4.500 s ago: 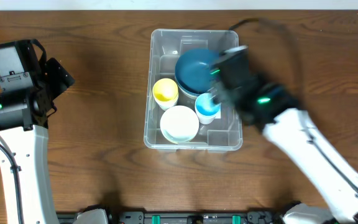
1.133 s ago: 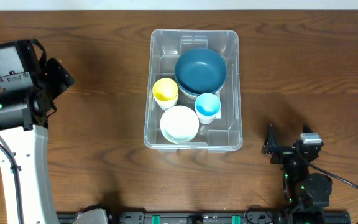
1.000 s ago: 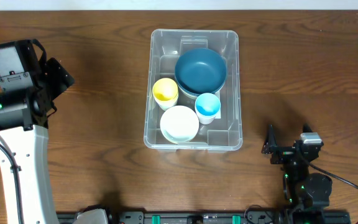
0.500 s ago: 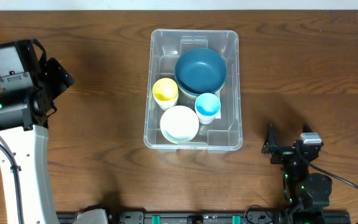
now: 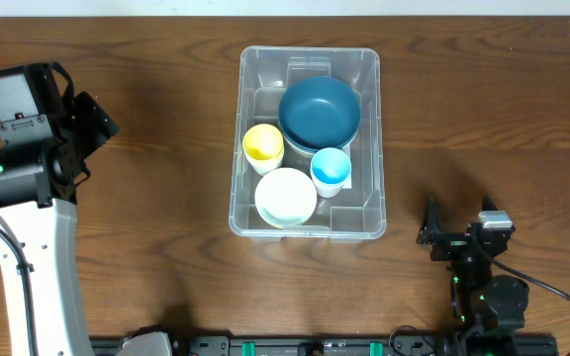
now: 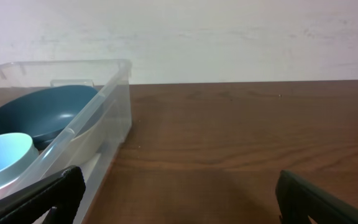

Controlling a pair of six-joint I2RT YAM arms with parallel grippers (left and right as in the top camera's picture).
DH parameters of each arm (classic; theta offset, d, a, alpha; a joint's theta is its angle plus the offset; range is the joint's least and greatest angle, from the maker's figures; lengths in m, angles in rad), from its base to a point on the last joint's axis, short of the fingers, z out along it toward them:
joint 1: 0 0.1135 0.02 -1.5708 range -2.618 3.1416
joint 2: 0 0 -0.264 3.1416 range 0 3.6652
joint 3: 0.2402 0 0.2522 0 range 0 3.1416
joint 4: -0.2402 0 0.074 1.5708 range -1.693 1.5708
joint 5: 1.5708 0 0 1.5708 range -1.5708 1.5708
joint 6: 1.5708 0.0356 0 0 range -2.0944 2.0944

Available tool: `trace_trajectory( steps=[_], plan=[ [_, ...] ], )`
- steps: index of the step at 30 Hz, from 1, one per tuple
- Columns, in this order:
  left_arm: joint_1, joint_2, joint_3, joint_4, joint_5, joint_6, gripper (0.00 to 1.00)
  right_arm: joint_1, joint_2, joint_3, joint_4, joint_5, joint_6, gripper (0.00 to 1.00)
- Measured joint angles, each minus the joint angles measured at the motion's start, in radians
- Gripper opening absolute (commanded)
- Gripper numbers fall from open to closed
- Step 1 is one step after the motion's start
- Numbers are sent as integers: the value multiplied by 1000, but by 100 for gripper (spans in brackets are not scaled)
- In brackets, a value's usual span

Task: Pack container

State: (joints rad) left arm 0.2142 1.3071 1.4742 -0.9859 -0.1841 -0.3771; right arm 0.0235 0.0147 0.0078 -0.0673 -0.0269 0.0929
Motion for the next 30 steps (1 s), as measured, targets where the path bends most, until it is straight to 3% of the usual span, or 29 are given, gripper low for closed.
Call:
trace_trajectory(
  steps=[9,15,30],
  plan=[
    [0,0,0,-3,0,0,98,0,0,0,0,0,0,99],
    [0,-57,0,-123,11,0,98,0,0,0,0,0,0,99],
    [-63,-833,9,-509,90,0,98,0,-1,0,0,-1,0,99]
  ],
)
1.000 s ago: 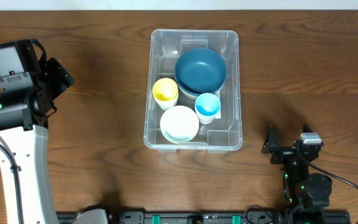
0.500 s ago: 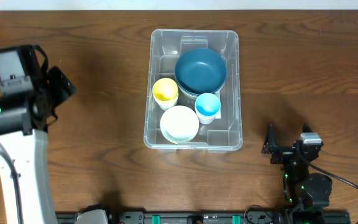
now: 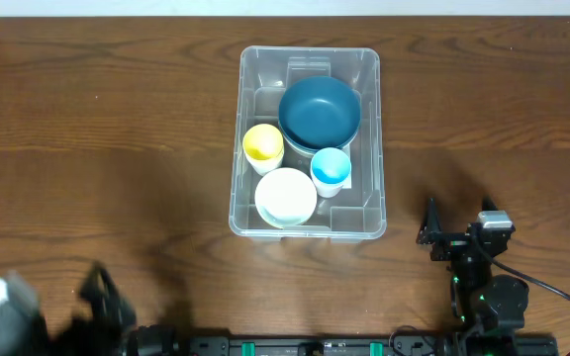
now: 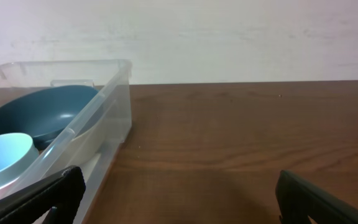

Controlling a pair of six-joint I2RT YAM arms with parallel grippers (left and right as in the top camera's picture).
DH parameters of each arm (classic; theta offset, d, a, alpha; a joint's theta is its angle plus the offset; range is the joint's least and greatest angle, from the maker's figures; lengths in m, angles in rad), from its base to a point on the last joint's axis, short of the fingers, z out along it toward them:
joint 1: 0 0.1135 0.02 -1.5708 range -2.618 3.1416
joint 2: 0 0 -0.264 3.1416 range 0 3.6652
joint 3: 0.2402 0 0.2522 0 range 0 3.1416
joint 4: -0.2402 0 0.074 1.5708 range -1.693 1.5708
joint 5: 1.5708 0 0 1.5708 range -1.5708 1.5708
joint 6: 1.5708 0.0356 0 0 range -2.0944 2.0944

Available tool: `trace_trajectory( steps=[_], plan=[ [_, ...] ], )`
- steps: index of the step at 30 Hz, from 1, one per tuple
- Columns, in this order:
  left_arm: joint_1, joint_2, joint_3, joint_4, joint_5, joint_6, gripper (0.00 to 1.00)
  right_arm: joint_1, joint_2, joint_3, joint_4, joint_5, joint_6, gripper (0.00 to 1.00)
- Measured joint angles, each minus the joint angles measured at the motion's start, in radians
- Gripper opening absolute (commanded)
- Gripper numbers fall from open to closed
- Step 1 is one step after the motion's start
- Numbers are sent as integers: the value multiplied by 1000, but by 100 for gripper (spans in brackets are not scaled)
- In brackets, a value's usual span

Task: Pack container

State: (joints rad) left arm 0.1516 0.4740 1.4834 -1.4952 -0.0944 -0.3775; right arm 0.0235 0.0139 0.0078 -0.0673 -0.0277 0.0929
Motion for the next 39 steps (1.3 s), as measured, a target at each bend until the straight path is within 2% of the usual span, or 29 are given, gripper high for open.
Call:
trace_trajectory(
  steps=[9,18,28,31,36,39],
  plan=[
    [-44,-270,-9,-78,30,0,98,0,-1,0,0,0,0,99],
    [-71,-401,-163,-79,45,-1,98,0,-1,0,0,0,0,99],
    [-87,-466,-316,-53,55,-71,98,0,-1,0,0,0,0,99],
    [-97,-466,-346,58,59,-96,98,0,-1,0,0,0,0,99],
    [-114,-466,-418,362,58,-102,98,0,-1,0,0,0,0,99],
    [-114,-467,-520,547,58,-79,98,0,-1,0,-1,0,0,99]
  ],
)
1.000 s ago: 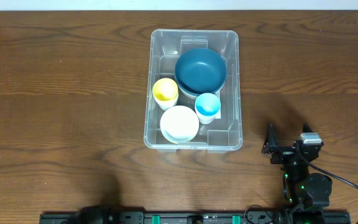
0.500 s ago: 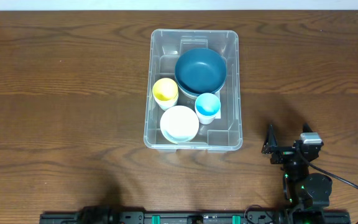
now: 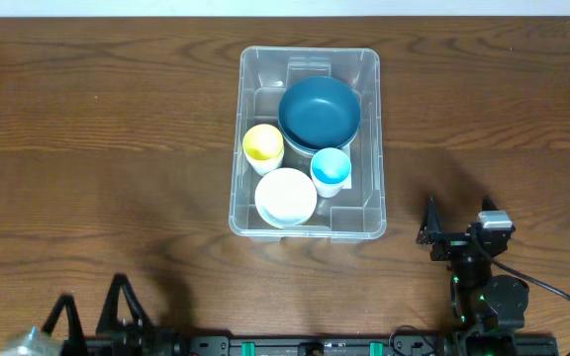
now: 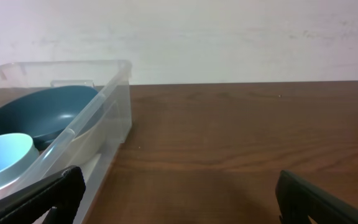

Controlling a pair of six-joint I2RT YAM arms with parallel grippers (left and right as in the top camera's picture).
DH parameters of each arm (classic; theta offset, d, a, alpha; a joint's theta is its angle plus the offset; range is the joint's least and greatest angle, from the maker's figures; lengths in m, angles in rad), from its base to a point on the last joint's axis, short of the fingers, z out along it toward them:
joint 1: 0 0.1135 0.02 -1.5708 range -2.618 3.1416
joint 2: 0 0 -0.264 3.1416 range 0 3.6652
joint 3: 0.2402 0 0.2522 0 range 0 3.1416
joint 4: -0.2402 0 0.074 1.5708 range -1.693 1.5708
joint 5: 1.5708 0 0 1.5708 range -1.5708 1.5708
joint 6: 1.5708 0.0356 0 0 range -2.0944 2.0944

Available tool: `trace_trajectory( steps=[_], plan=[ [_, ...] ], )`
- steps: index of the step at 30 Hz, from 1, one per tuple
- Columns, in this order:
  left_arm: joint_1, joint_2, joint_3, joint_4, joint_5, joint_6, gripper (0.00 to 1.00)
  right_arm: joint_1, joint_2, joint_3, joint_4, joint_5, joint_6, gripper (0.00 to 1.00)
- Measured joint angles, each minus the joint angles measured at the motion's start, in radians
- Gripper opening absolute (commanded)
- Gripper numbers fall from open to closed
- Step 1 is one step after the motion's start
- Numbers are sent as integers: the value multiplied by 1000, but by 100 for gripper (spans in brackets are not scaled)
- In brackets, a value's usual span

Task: Pack container

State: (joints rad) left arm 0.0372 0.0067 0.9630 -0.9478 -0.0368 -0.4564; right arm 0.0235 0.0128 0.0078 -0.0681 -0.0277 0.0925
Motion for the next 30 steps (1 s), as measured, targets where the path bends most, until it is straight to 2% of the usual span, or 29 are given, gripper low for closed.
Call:
trace_trajectory(
  steps=[11,17,21,30],
  plan=[
    [0,0,-516,644,4,65,98,0,0,0,1,0,-2,99],
    [0,2,-748,921,22,84,98,0,0,0,0,0,-3,99],
    [0,2,-843,1022,61,113,98,0,0,0,0,0,-3,99],
    [0,2,-927,1032,87,210,98,0,0,0,1,0,-3,99]
  ],
)
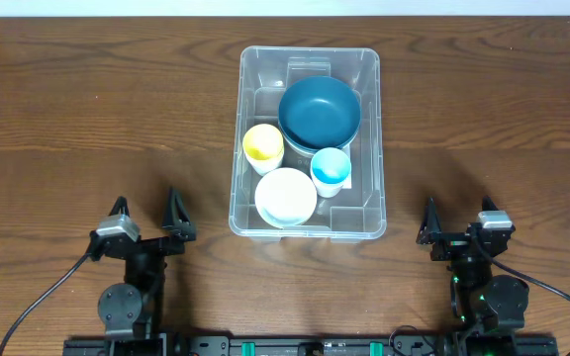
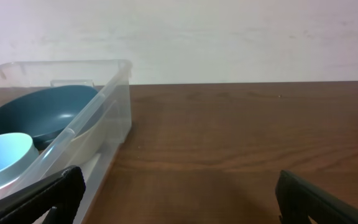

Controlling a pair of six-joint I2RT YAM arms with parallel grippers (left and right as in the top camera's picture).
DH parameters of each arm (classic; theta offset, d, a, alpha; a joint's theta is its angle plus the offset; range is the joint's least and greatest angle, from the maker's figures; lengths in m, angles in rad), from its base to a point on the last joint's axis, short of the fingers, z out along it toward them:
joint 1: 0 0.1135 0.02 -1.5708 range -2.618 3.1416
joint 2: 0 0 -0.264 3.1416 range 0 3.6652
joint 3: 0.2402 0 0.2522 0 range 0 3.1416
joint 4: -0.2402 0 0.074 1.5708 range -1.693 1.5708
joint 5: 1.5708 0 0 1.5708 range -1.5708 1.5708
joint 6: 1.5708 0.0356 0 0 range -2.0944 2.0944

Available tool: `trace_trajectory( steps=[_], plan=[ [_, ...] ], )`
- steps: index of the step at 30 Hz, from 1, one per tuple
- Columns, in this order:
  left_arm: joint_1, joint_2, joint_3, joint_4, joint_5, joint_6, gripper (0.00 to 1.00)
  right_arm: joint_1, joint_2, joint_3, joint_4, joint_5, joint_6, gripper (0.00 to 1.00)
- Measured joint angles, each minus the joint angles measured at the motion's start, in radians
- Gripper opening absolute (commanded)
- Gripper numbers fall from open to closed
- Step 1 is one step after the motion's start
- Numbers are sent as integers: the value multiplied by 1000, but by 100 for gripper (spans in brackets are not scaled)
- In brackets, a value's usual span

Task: Pack container

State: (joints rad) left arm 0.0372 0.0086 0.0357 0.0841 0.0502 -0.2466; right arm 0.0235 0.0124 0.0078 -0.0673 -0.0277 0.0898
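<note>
A clear plastic container [image 1: 372,148] sits at the table's centre. It holds a dark blue bowl [image 1: 319,110], a yellow cup [image 1: 262,144], a light blue cup [image 1: 331,168] and a white bowl [image 1: 285,195]. My left gripper [image 1: 146,208] stands open near the front edge, left of the container, with nothing between its fingers. My right gripper [image 1: 457,213] stands open to the container's front right, also empty. In the right wrist view the container [image 2: 114,93], the blue bowl [image 2: 39,112] and the light blue cup [image 2: 2,155] lie left of the open right gripper [image 2: 179,199].
Brown wooden table [image 1: 87,109] all round the container. A pale wall [image 2: 229,37] runs behind the table's far edge. The arm bases and cables sit along the front edge.
The left arm was a blur at the bottom left edge of the overhead view; now it sits still further right and up, its gripper open. Container, contents and right arm are unchanged.
At first the left arm stood raised at the far left of the table. Then it was low in the bottom left corner, then at the front edge, and now rests left of the container. The right gripper stayed open and still throughout.
</note>
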Motion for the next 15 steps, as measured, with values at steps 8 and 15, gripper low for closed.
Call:
trace_trajectory(
  steps=[8,15],
  plan=[
    [0,0,-28,-60,7,151,98,0,0,0,0,0,0,99],
    [0,0,-28,-78,7,267,98,0,0,0,0,0,0,99]
  ],
)
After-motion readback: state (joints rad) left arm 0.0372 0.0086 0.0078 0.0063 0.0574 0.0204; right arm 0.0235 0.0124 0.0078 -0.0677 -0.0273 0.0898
